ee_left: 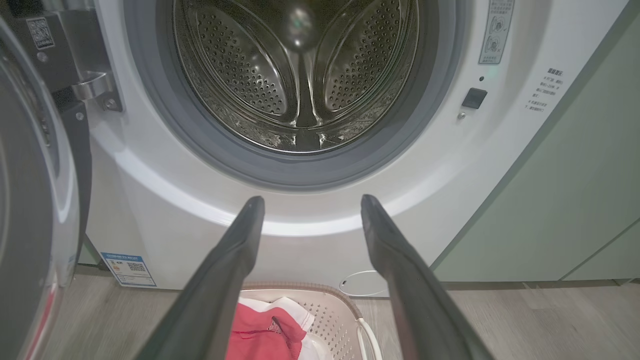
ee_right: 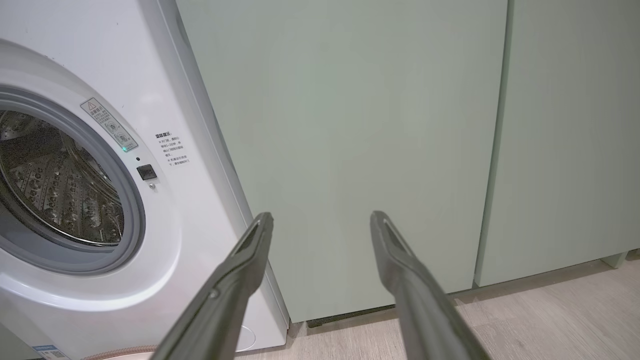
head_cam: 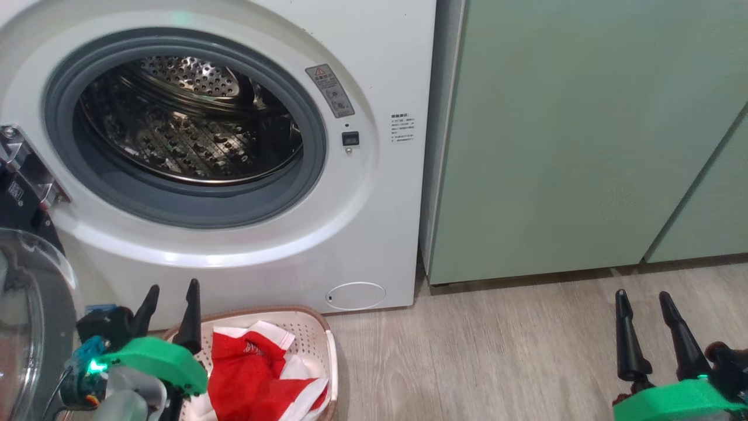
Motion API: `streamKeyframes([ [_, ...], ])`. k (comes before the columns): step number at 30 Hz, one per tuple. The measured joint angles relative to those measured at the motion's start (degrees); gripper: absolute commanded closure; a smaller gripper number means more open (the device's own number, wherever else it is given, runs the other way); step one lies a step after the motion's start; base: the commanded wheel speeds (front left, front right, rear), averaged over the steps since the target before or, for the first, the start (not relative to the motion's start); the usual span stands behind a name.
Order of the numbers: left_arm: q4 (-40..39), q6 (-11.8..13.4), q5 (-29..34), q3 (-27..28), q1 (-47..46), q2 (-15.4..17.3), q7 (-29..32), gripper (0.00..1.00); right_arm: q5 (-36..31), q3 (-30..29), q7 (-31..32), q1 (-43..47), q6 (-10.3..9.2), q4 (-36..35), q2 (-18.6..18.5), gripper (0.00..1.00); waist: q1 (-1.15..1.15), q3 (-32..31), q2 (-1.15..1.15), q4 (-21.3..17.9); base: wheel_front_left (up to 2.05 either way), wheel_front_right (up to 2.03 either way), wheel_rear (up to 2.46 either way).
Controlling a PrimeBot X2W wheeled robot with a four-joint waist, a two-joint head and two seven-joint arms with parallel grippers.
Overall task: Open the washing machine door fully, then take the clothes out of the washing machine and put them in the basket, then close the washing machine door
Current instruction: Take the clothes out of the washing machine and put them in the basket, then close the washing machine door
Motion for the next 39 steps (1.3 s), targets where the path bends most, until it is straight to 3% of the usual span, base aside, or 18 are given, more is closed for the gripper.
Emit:
streamKeyframes([
  [22, 0.41, -0.01, 0.31, -0.31, -0.01, -0.11, -0.01, 0.00, 0.01, -0.02, 0.00, 0.09, 0.00, -0.08, 0.01, 0.00, 0.00, 0.14, 0.00, 0.13, -0.09, 0.08, 0.01],
  [39, 0.40, -0.02, 0.32, -0.40, -0.41, -0.11, -0.01, 0.00, 0.42, -0.05, 0.00, 0.14, 0.00, -0.02, 0.03, 0.00, 0.00, 0.52, 0.00, 0.27, -1.82, 1.72, 0.11],
])
